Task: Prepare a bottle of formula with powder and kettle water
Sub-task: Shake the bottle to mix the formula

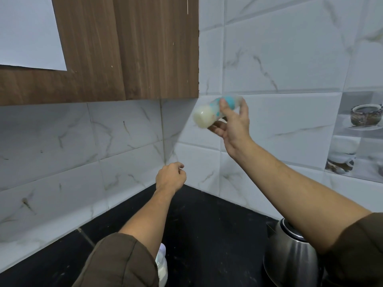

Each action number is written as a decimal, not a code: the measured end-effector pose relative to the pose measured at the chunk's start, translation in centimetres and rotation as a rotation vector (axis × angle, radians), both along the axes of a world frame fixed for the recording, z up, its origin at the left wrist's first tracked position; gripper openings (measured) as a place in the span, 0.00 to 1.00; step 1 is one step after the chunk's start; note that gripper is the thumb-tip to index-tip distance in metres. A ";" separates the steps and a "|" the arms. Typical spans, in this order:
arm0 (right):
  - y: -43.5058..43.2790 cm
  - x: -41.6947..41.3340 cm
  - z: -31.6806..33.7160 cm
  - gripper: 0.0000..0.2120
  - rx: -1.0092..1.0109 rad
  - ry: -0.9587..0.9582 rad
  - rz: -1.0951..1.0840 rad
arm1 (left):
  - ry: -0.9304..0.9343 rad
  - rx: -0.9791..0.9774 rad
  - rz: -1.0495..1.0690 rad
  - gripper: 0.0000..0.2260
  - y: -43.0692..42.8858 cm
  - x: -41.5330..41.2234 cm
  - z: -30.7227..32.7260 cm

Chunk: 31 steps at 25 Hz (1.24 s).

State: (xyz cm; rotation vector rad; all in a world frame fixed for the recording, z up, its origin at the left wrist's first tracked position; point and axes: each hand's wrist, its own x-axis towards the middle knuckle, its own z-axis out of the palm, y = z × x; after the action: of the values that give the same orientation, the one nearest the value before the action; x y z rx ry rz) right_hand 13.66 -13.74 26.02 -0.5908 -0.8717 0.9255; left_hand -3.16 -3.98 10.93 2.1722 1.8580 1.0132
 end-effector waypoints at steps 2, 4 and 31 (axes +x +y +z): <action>0.8 0.2 0.5 0.37 -0.020 0.221 -0.050 | 0.004 -0.001 0.016 0.18 -0.2 -0.1 0.1; 0.6 0.1 0.3 0.36 -0.026 0.071 0.022 | 0.002 0.002 0.011 0.18 0.0 -0.1 0.1; -1.6 -0.5 -0.6 0.36 0.108 -0.715 0.074 | -0.003 0.005 0.013 0.18 -0.3 -0.2 0.9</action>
State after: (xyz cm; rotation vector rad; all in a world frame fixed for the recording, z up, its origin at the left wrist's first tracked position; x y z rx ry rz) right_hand 13.13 -15.30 25.43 -0.8163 -1.5813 0.7252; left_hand -3.31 -4.30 11.78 2.1626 1.8734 1.0234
